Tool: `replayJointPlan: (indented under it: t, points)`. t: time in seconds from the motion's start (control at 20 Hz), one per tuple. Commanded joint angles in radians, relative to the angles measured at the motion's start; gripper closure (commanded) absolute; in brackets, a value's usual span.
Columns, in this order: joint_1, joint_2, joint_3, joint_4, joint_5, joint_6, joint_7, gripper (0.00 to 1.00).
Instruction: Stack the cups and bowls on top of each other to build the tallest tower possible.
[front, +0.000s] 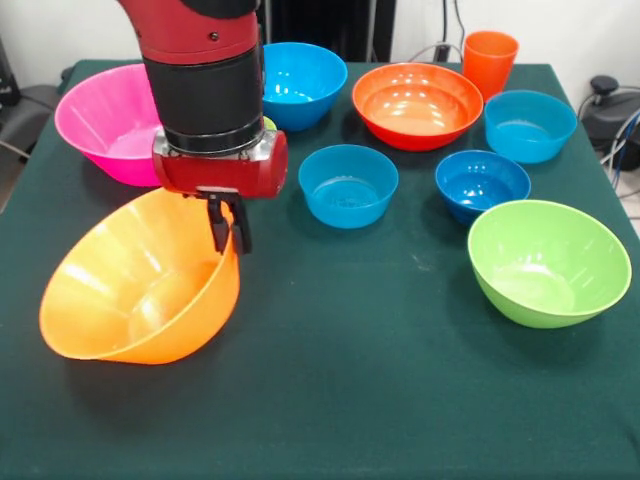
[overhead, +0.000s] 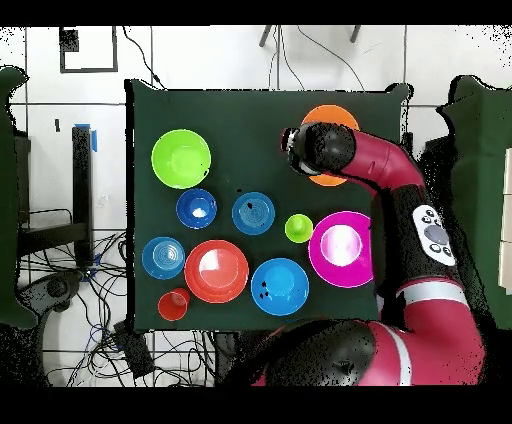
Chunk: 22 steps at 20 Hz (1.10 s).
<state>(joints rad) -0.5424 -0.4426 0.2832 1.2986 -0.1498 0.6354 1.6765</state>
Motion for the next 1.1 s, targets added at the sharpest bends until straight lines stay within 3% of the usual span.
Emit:
replayJointPlan:
  t: [0.05,0.35,0.55,0.8,1.1]
  points:
    - [-0.081,0.042,0.244,0.172,0.074,0.142,-0.158,1.0]
    - [-0.201,0.109,0.406,0.271,0.126,0.129,-0.197,1.0]
    - [-0.266,0.154,0.505,0.316,0.158,0.175,-0.217,1.0]
    - [-0.312,0.227,0.584,0.321,0.18,0.248,-0.232,1.0]
    - [-0.364,0.31,0.666,0.339,0.173,0.26,-0.248,1.0]
